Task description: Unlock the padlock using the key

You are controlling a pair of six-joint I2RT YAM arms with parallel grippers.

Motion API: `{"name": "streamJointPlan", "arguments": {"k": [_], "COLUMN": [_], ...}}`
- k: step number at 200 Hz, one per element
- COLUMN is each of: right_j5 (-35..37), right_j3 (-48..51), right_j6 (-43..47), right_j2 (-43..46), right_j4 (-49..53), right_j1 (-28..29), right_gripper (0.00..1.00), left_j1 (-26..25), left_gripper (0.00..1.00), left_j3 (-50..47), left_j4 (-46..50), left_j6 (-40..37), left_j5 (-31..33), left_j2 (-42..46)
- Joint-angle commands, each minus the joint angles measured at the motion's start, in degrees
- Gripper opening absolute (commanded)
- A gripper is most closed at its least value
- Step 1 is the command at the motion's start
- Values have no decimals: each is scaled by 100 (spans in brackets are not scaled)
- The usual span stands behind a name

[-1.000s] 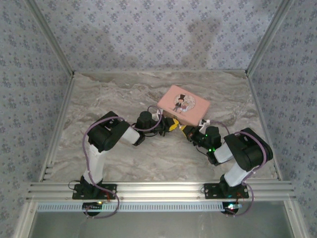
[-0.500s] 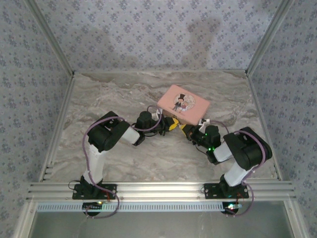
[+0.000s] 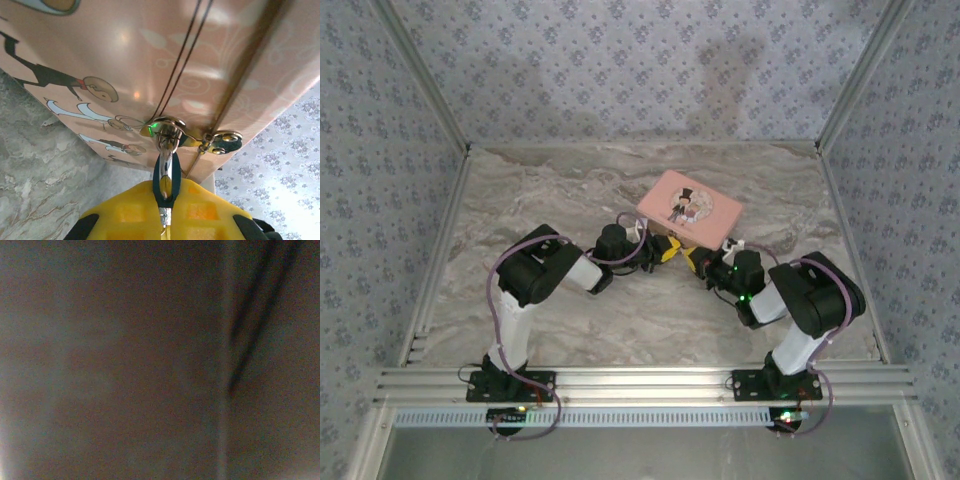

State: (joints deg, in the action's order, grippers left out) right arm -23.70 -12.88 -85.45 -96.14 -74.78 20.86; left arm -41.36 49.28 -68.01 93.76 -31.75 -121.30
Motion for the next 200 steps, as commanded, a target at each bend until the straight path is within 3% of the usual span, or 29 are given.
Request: {"name": "streamJointPlan", "arguments": {"k": [1,25,65,187,200], "right_j5": [179,111,62,86,34], "right_j3": [-81,-114,-464,-1284,-1202], "right_j6": [-294,-471,192,740,756], "right_j2": [7,-133,86,64,77], "right_j4": [-168,-439,679,1724,1673], "right_j1": [-39,-98,70,148,93], "right_gripper": [0,0,0,0,4], "left_j1": [-170,-175,-229,-588,-575], "left_gripper": [3,3,2,0,0], "left_j3": [115,108,126,251,225], "left_j4": [-614,-609,-604,-485,-537], "left_j6": [-59,-53,-69,-143,-146], "left_j5": [-428,-429,-455,-712,-662], "left_j2": [-26,-19,18,93,98]}}
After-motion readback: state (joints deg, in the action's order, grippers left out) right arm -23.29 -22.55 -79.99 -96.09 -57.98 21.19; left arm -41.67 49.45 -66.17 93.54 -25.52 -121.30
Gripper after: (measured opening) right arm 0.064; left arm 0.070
